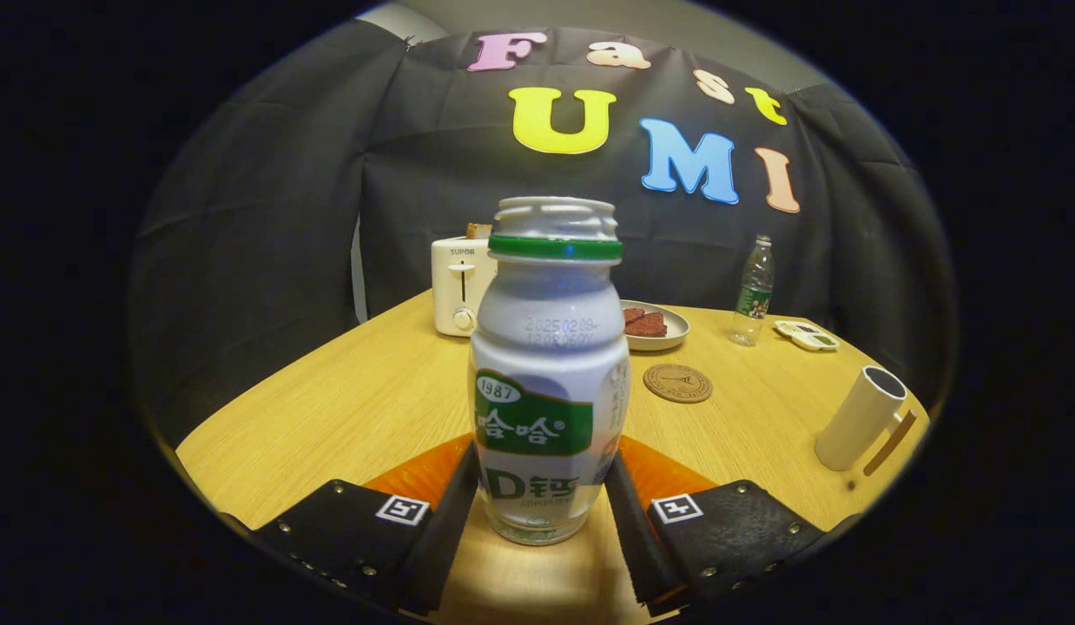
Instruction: Take the bottle from table, then pour the juice into the cup, finally place the bottle on the coaster
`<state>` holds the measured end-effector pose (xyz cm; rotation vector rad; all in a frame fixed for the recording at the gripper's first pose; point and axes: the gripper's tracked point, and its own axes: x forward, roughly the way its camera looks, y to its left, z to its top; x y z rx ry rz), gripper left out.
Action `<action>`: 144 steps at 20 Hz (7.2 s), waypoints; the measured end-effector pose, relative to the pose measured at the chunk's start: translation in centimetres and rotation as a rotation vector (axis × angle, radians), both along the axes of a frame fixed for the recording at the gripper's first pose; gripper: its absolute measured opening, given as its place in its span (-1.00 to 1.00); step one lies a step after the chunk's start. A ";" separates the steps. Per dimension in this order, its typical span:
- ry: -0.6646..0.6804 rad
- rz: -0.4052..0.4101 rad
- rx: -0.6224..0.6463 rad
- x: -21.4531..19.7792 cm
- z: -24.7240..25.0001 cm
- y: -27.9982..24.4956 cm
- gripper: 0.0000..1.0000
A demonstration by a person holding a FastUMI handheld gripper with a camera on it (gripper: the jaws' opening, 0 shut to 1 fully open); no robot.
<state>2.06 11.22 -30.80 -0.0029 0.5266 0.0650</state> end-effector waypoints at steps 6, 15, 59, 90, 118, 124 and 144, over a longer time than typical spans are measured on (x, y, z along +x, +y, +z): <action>-0.019 -0.063 0.054 0.7 2.5 -1.0 0.53; -0.061 -0.260 0.234 2.1 6.6 -7.3 0.52; 0.301 -0.749 1.278 1.6 2.7 -17.2 0.53; 0.400 -0.920 1.636 3.5 6.2 -18.0 0.41; 0.495 -0.975 1.773 3.1 8.5 -18.5 0.41; 0.523 -0.982 1.771 2.7 8.6 -18.4 0.41; 0.463 -0.899 1.464 1.6 5.8 -17.5 0.41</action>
